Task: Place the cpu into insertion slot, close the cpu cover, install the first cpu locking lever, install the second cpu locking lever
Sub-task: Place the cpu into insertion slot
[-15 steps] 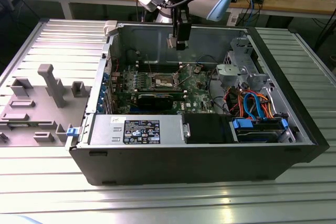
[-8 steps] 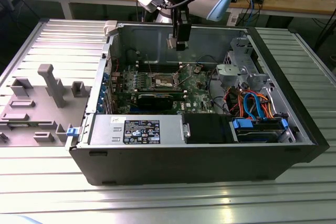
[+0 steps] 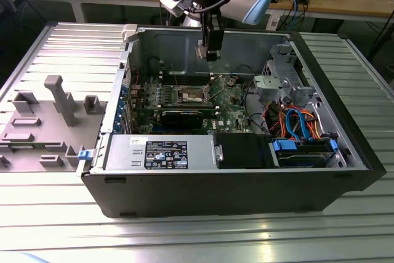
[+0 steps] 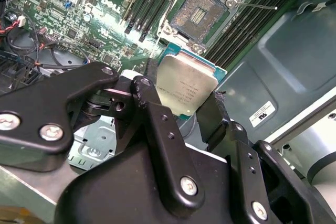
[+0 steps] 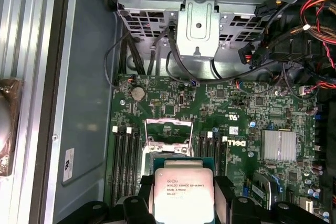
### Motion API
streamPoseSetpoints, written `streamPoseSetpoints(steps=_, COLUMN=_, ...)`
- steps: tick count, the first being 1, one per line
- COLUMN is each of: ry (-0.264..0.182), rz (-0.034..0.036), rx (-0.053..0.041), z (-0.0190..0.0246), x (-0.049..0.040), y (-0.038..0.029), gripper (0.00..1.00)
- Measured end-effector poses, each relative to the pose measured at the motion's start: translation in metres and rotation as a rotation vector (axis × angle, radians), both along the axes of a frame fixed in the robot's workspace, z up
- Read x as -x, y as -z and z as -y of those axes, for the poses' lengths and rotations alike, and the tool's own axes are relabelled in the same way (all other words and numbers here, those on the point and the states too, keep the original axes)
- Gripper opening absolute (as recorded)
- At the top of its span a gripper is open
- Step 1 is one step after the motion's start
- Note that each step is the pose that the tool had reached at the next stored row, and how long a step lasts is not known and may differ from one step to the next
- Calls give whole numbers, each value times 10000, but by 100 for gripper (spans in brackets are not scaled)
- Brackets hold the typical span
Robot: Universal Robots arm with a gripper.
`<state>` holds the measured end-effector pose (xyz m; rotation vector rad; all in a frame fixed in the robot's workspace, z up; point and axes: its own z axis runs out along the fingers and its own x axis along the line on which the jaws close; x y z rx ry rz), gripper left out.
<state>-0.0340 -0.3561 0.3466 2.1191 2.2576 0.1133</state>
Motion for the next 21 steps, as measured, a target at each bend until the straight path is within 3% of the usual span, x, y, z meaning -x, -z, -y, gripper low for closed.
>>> streamPoseSetpoints(steps=21, ry=0, rz=0, rx=0, z=0, x=0, y=74, gripper=54)
